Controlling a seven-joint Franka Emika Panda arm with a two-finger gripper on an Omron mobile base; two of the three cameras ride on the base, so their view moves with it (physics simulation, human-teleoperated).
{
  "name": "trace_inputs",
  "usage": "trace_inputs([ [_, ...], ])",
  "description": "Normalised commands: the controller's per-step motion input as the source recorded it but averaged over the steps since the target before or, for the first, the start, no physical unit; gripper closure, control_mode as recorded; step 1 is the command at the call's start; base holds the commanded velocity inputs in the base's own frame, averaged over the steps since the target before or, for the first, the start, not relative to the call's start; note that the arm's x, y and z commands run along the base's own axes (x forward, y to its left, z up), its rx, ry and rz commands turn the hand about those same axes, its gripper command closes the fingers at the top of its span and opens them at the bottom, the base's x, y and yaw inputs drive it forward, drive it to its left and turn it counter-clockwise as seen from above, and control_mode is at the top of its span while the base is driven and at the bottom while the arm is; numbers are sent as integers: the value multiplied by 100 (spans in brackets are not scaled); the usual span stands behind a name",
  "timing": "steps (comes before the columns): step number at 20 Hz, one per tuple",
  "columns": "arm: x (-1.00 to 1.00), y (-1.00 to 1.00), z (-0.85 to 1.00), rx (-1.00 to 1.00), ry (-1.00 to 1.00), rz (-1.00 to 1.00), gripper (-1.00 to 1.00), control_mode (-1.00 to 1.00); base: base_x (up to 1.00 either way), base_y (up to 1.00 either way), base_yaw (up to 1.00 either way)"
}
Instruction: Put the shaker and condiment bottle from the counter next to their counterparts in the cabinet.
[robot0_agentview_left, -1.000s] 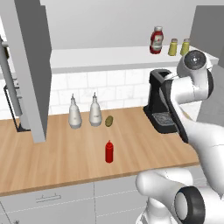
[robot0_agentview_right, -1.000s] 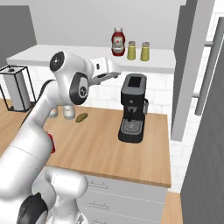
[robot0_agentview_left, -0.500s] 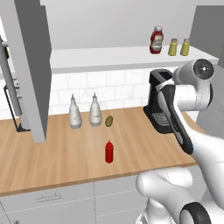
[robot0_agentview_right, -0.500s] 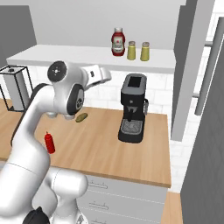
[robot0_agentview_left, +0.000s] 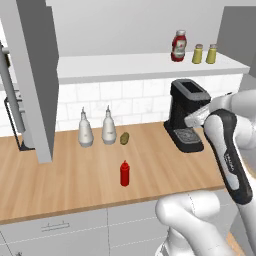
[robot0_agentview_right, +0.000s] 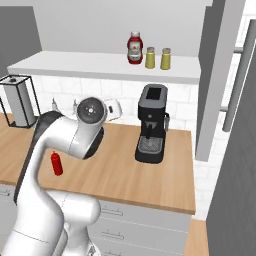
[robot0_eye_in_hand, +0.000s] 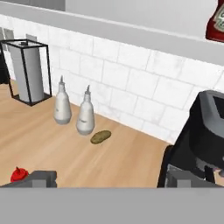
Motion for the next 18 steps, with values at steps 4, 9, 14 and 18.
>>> trace_inputs([
  [4,-67,21,-75,22,-2,31,-100,-100,0,0,0],
  [9,-3,68,-30,8,0,35,-100,-100,0,0,0],
  [14,0,62,-25,4,2,39,-100,-100,0,0,0],
  [18,0,36,-28,17,10,43,-100,-100,0,0,0],
])
